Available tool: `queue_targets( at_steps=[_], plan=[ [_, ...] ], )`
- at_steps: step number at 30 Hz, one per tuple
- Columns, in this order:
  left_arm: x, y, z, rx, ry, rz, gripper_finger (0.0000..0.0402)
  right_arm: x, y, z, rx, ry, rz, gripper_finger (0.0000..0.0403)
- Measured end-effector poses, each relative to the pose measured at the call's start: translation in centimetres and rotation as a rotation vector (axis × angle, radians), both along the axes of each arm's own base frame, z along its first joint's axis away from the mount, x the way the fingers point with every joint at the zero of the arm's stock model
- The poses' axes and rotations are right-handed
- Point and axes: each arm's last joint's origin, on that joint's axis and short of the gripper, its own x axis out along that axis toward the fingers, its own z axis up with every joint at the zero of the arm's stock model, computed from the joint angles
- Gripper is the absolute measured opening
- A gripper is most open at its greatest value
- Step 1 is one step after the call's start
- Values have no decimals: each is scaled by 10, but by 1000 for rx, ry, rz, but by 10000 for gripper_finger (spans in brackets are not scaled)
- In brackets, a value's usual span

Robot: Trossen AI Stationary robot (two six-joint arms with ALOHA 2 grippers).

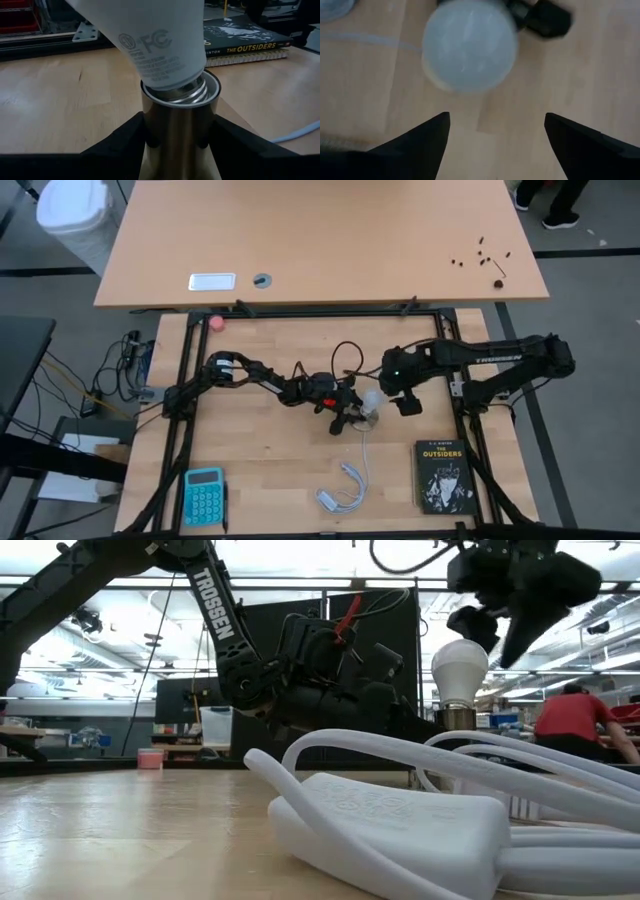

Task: Screw lightbulb
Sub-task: Insert the white lightbulb into the silver lamp

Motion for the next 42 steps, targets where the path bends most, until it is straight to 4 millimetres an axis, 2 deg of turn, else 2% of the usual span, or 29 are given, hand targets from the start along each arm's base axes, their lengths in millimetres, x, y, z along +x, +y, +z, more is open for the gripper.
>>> queue_targets(
  at_steps=[5,13,19,28,36,42],
  plan=[
    [0,0,0,3,-2,-5,203,8,6,-11,28,95,41,342],
    [0,0,0,4,-2,-7,203,26,9,-22,43,64,63,352],
    [0,0,0,3,-2,-7,203,28,13,-22,43,43,75,352],
    [0,0,0,-4,-1,-3,203,37,21,-7,13,-17,99,339],
    [0,0,0,-19,2,13,203,39,25,-6,25,-42,83,322],
    [0,0,0,-19,1,13,203,42,28,-9,7,-43,88,324]
  ],
)
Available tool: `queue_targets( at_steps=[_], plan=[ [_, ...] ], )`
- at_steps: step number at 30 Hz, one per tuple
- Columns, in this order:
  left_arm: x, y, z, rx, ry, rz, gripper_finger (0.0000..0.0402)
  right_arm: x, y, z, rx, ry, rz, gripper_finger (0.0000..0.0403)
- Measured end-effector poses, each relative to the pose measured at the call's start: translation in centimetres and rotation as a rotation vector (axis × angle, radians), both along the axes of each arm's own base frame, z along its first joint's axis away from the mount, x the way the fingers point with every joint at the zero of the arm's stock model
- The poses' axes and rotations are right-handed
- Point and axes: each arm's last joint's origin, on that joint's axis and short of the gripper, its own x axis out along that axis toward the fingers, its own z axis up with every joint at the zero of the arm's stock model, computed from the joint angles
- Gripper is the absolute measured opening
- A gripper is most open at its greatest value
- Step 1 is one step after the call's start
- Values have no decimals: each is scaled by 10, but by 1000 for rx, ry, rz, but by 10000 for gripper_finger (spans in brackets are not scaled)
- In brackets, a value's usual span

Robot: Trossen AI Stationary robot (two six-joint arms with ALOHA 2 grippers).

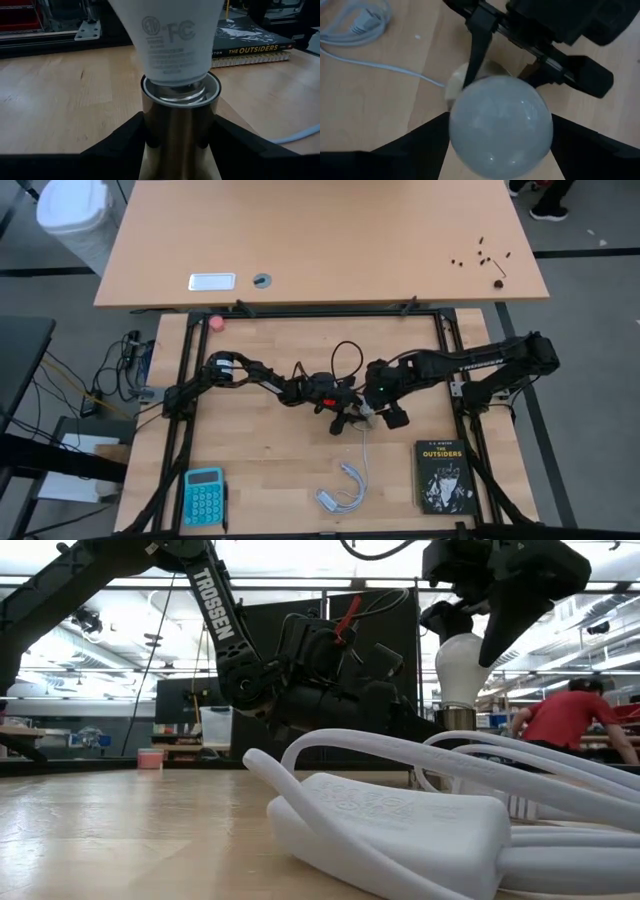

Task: Screw lightbulb
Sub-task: Insert the white lightbulb into the silver lamp

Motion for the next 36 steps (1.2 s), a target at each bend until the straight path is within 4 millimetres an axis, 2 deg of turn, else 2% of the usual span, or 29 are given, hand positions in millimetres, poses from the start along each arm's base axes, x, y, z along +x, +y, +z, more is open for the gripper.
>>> queue_targets(
  at_steps=[8,13,18,31,36],
  plan=[
    [0,0,0,0,-3,1,203,10,0,-16,-25,56,34,357],
    [0,0,0,1,-3,1,203,15,1,-23,-36,76,61,359],
    [0,0,0,1,-3,1,204,18,1,-25,-51,59,102,343],
    [0,0,1,16,-11,-2,204,18,1,-25,-66,62,143,267],
    [0,0,1,16,-12,-2,204,18,1,-25,-67,62,143,264]
  ],
)
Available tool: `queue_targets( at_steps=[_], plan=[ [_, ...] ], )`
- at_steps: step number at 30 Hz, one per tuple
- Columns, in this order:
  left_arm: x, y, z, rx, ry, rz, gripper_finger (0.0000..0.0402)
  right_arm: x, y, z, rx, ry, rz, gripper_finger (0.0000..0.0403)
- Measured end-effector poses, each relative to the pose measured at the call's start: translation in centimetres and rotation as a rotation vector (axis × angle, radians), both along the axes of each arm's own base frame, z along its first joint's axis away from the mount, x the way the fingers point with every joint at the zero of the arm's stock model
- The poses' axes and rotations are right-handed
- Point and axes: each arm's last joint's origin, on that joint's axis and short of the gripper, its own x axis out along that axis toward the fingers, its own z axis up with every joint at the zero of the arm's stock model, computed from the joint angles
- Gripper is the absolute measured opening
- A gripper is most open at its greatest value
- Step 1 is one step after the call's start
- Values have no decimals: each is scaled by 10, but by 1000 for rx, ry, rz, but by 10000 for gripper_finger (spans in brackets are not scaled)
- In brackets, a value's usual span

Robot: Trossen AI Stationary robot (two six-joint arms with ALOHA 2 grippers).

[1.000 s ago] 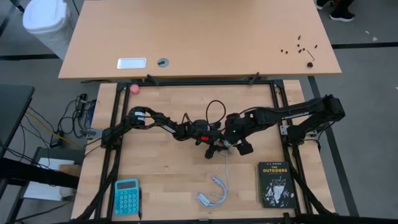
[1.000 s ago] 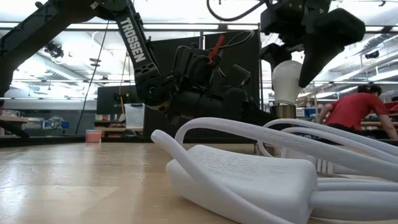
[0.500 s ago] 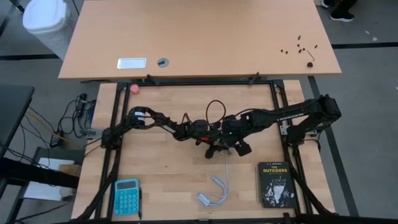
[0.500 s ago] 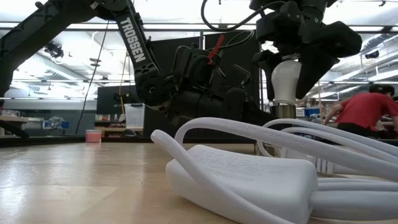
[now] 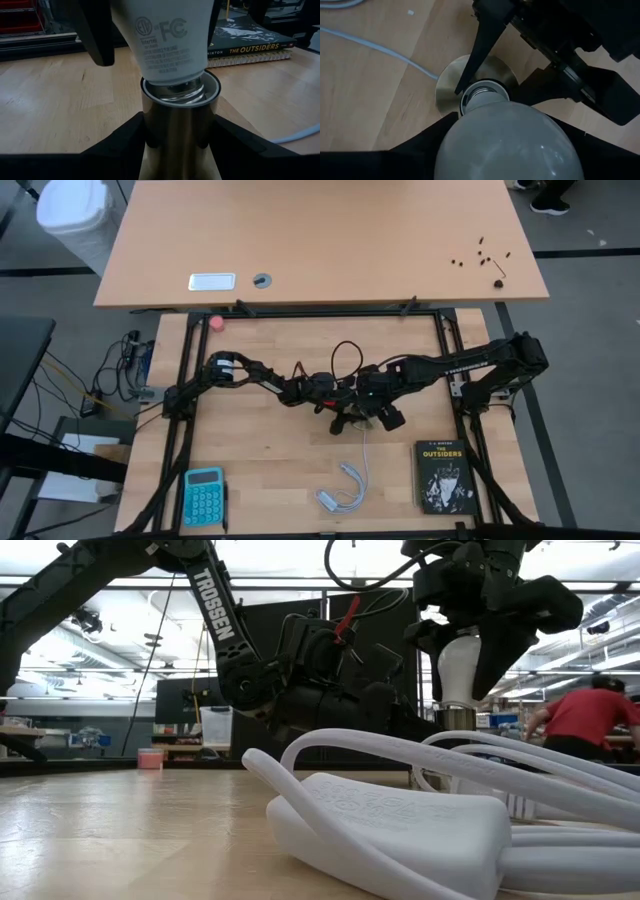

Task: Screw lightbulb
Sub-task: Insert the white lightbulb into the silver lamp

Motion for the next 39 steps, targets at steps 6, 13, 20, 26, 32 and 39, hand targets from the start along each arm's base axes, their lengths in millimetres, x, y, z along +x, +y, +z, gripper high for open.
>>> queue_targets(
  at_steps=[6,13,20,26,32,39],
  plan=[
    [0,0,0,-12,5,3,204,4,0,16,-7,-19,-33,279],
    [0,0,0,-18,8,6,204,5,0,15,-2,44,-38,262],
    [0,0,-1,-39,17,20,204,9,7,7,-14,70,-32,281],
    [0,0,-1,-57,28,34,204,14,11,-2,-44,105,-24,266],
    [0,1,-1,-60,26,42,204,26,10,3,-48,123,-22,273],
    [0,1,-1,-61,29,42,204,34,9,-2,-44,171,-7,266]
  ],
)
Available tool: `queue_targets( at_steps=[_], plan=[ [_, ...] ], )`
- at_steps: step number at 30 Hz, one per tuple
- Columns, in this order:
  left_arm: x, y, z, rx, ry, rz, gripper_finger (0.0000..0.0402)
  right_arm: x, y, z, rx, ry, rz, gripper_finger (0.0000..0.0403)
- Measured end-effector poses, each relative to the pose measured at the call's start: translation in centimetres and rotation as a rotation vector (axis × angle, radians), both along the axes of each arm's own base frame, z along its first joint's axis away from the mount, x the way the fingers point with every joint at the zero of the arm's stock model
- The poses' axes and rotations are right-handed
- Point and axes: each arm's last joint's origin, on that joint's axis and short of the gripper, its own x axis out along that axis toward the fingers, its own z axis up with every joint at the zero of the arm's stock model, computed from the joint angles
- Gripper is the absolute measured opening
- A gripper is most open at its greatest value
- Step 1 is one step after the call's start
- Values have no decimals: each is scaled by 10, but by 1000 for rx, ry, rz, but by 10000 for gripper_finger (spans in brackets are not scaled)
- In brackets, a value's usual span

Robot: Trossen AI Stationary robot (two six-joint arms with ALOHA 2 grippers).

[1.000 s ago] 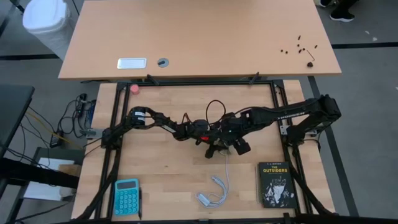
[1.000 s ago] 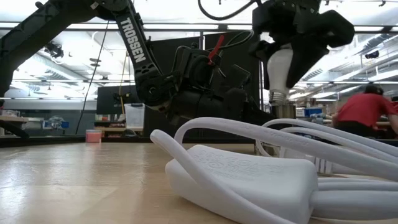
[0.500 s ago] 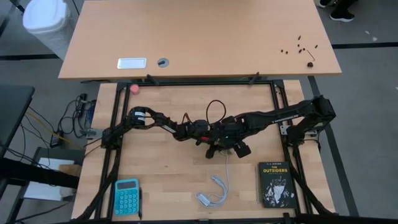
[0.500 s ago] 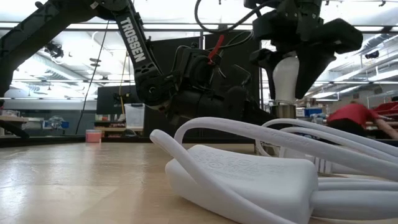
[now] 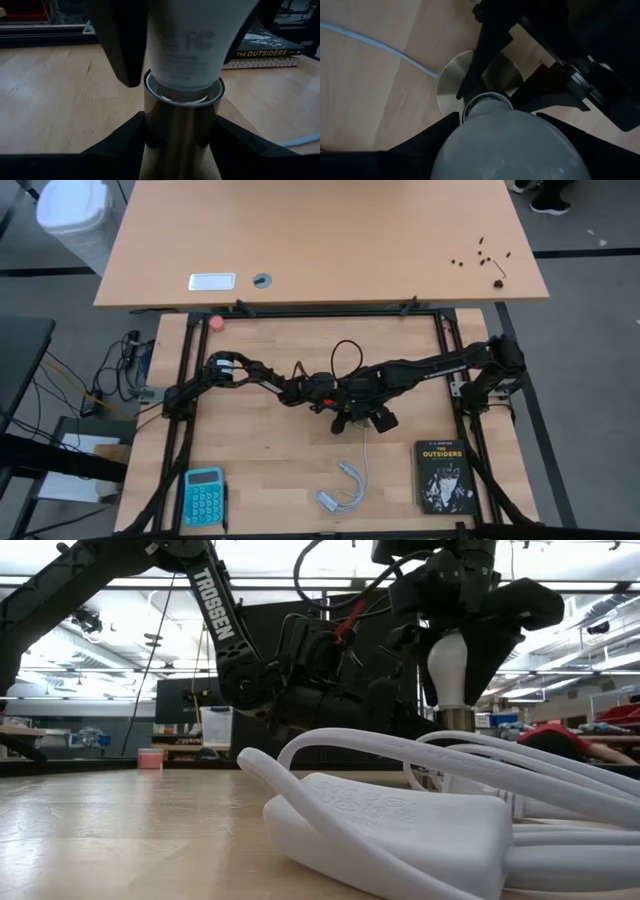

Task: Screw lightbulb
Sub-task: Insert the white lightbulb into the silver lamp

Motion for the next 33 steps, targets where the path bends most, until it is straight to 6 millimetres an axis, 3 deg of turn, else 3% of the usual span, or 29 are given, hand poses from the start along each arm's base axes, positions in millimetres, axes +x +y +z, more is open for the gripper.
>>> queue_targets(
  at_steps=[13,21,33],
  plan=[
    [0,0,0,1,-1,1,204,3,3,2,-6,-22,10,268],
    [0,1,0,-2,-3,33,204,3,-3,2,32,-14,-132,270],
    [1,3,0,-17,6,151,204,3,-19,2,92,-19,-483,271]
  ],
)
